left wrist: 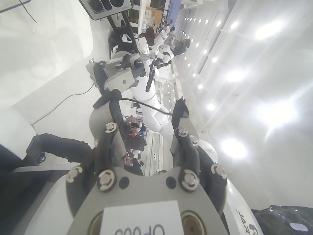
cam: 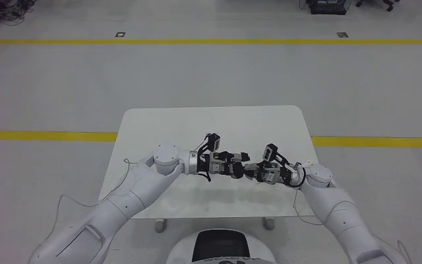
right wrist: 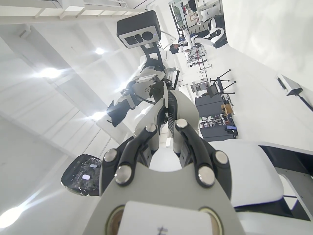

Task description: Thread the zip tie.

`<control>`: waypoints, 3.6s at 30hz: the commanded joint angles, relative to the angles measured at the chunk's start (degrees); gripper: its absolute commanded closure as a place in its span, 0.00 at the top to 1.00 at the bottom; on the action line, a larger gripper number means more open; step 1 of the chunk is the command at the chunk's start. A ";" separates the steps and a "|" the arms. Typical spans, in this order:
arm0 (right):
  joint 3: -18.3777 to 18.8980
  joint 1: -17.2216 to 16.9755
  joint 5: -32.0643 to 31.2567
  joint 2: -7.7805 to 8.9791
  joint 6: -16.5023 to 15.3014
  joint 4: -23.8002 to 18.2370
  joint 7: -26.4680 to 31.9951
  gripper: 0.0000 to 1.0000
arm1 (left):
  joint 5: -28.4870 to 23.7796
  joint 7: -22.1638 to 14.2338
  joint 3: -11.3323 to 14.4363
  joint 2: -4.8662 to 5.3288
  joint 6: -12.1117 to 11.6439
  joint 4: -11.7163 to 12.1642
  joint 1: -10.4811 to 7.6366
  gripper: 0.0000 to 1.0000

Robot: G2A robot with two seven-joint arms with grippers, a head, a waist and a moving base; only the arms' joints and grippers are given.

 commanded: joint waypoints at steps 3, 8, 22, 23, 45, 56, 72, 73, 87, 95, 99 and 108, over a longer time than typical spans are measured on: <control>0.31 -0.17 1.32 -0.03 -0.82 -0.17 0.11 0.00 | 0.01 0.09 0.27 -0.16 0.11 0.39 0.05 0.45; 0.37 -0.22 1.61 0.01 -1.24 -0.27 0.28 0.00 | -0.15 -0.20 0.57 -0.37 0.14 1.03 -0.05 0.41; 0.26 -0.19 1.98 0.11 -1.66 -0.32 0.77 0.00 | -0.34 -0.66 1.01 -0.84 0.13 2.36 -0.26 0.29; 0.27 -0.21 2.01 0.12 -1.69 -0.33 0.78 0.00 | -0.34 -0.68 1.02 -0.86 0.13 2.41 -0.26 0.28; 0.54 -0.33 2.40 0.39 -2.50 -0.46 1.37 0.00 | -0.27 -0.98 0.91 -1.14 0.39 2.89 -0.32 0.13; 0.82 -0.49 3.28 0.49 -2.83 -0.72 1.90 0.00 | -0.46 -1.26 1.06 -1.41 0.40 3.46 -0.50 0.12; 0.35 -0.14 3.32 0.46 -2.79 -0.68 2.08 0.00 | -0.68 -1.67 1.21 -1.77 0.05 4.50 -0.64 0.04; 0.32 -0.15 3.36 0.46 -2.81 -0.68 2.07 0.00 | -0.69 -1.72 1.21 -1.79 0.01 4.58 -0.65 0.03; 1.18 -0.44 4.73 0.61 -2.02 -0.38 0.44 1.00 | 0.58 -2.19 0.64 -1.63 -2.31 5.33 -0.39 0.00; 1.95 -0.75 5.91 0.62 -2.55 -0.88 -1.32 1.00 | -0.37 -2.83 -1.01 -1.08 -3.58 2.62 0.48 0.00; 1.95 -0.75 5.91 0.62 -2.55 -0.88 -1.32 1.00 | -0.37 -2.83 -1.01 -1.08 -3.58 2.62 0.48 0.00; 1.95 -0.75 5.91 0.62 -2.55 -0.88 -1.32 1.00 | 12.28 -0.46 -0.03 -0.68 -18.60 4.28 1.64 0.00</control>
